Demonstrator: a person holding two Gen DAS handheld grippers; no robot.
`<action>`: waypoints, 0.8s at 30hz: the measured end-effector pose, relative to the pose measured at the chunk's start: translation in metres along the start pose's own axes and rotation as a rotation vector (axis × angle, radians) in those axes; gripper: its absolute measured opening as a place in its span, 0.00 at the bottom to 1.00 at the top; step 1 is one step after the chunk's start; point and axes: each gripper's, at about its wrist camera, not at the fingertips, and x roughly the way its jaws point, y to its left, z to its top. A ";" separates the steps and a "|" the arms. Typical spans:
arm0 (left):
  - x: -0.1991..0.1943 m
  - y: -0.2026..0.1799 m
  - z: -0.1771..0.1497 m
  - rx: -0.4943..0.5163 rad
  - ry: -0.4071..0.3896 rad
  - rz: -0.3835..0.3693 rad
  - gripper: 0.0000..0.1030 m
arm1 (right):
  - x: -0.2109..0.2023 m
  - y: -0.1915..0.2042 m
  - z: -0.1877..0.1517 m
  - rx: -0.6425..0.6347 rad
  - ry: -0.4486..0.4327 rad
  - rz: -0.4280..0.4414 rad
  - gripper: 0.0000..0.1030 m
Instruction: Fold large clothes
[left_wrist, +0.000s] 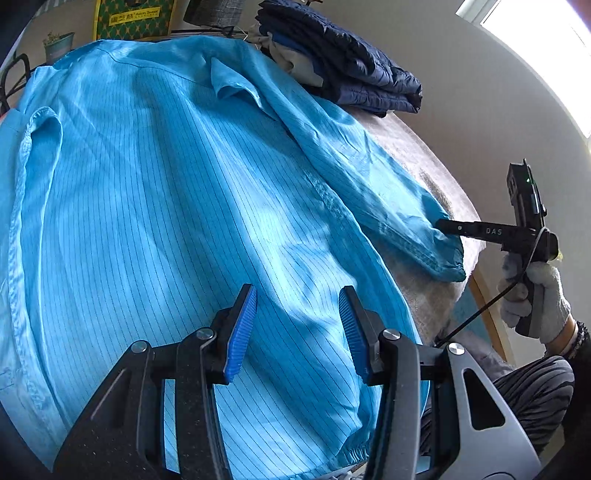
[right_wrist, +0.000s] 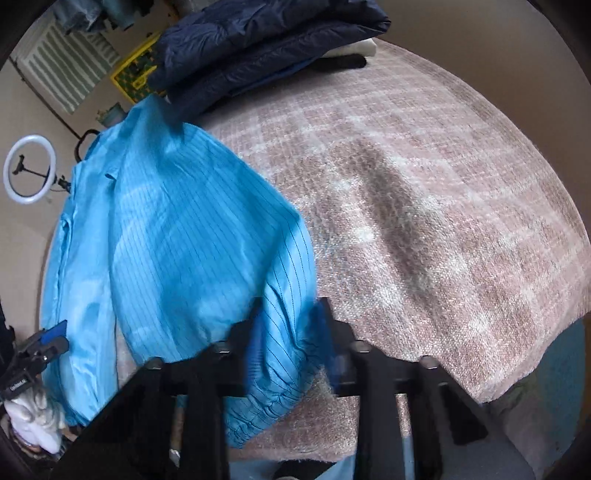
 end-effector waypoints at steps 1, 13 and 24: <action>0.001 0.000 0.000 0.001 0.004 0.002 0.46 | -0.004 0.002 0.001 -0.004 -0.013 -0.006 0.05; -0.041 0.015 0.004 -0.064 -0.105 -0.022 0.46 | -0.112 0.072 0.019 -0.202 -0.334 -0.085 0.02; -0.108 0.073 -0.002 -0.255 -0.262 -0.023 0.46 | -0.140 0.222 -0.050 -0.625 -0.397 0.069 0.02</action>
